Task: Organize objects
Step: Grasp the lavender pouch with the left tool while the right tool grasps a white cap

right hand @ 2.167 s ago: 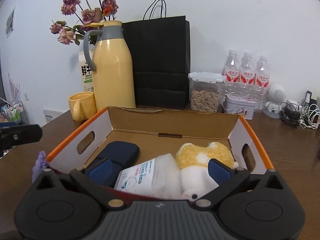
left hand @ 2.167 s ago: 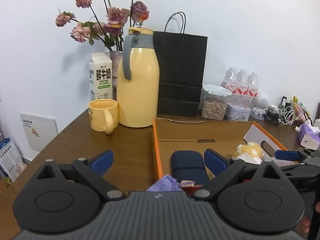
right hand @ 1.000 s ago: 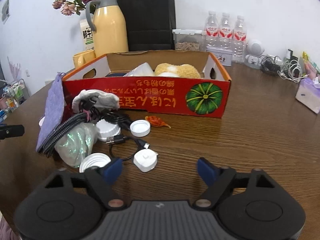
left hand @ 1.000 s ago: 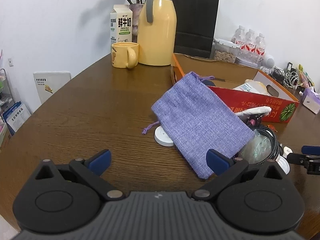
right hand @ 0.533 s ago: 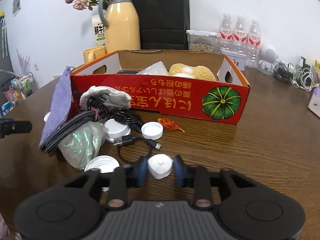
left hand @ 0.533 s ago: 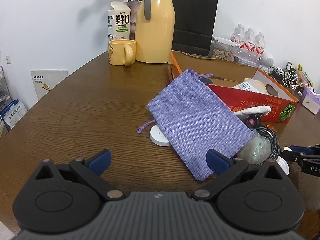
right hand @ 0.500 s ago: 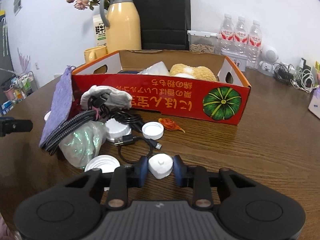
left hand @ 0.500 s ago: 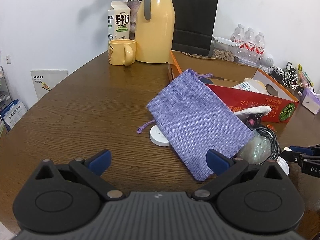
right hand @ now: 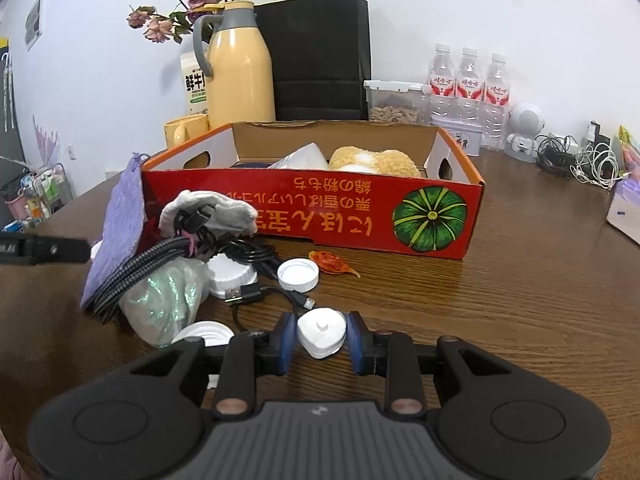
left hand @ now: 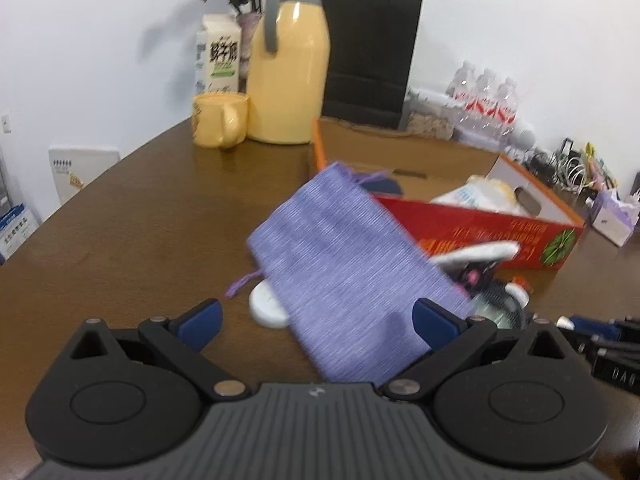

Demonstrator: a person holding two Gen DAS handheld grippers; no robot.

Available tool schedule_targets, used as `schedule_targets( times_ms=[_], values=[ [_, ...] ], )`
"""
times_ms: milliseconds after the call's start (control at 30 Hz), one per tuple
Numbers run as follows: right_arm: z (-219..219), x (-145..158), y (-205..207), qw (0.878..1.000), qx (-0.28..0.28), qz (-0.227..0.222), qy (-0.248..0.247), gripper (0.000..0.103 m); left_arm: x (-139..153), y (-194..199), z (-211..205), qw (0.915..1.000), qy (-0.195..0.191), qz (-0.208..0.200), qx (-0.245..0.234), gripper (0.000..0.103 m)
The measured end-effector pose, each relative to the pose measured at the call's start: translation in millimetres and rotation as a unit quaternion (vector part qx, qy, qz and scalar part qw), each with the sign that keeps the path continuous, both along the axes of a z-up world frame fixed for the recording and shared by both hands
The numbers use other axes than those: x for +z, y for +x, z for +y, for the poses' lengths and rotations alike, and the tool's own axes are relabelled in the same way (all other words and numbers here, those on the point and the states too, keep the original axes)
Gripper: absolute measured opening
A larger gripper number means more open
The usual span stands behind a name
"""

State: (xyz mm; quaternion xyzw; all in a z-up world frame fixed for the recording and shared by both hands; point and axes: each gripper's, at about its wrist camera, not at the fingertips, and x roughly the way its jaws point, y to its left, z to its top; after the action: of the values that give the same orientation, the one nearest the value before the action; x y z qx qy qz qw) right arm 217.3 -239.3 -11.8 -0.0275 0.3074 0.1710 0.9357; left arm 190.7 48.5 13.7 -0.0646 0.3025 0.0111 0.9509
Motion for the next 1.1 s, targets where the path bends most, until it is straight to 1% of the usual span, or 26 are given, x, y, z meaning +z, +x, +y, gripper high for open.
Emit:
schedule_targets(
  times_ms=[100,200,300,433,500,567,700,800,833,867,967,1033,1100],
  values=[
    [-2,-1,1,1.000,-0.004,0.000,0.004,0.027,-3,12,-10,0.9999,-0.007,0.005,-0.008,0.103],
    [-3,-1,1,1.000,-0.004,-0.001,0.007,0.027,-12,24,-17,0.9997,-0.012,0.019,-0.003,0.103],
    [-4,-2,1,1.000,-0.004,0.000,0.007,0.027,-21,32,-23,0.9995,-0.002,0.032,0.006,0.103],
    [-5,-4,2,1.000,-0.004,0.003,0.008,0.027,-25,28,-25,0.9996,0.006,0.027,0.007,0.103],
    [-4,-4,2,1.000,-0.003,0.003,0.008,0.027,-26,26,-26,0.9997,0.008,0.024,0.005,0.100],
    [-4,-4,2,1.000,-0.003,0.004,0.008,0.027,-26,22,-26,0.9998,0.000,0.019,-0.003,0.090],
    [-5,-6,2,1.000,-0.006,0.006,0.009,0.027,-27,17,-23,0.9998,-0.011,0.015,-0.008,0.080],
    [-4,-7,1,1.000,-0.004,0.007,0.008,0.027,-27,13,-19,0.9994,-0.028,0.015,-0.015,0.067],
    [-4,-7,0,1.000,-0.004,0.008,0.008,0.027,-27,12,-17,0.9992,-0.032,0.016,-0.015,0.060],
    [-5,-7,0,1.000,-0.004,0.008,0.009,0.027,-28,10,-16,0.9993,-0.031,0.017,-0.012,0.053],
    [-5,-7,-2,1.000,-0.003,0.008,0.010,0.027,-27,4,-12,0.9993,-0.030,0.018,-0.008,0.042],
    [-5,-8,-3,1.000,-0.003,0.008,0.010,0.027,-26,-1,-10,0.9994,-0.028,0.016,-0.010,0.036],
    [-5,-8,-4,1.000,-0.002,0.007,0.010,0.027,-25,-6,-9,0.9995,-0.025,0.015,-0.011,0.032]
  ],
)
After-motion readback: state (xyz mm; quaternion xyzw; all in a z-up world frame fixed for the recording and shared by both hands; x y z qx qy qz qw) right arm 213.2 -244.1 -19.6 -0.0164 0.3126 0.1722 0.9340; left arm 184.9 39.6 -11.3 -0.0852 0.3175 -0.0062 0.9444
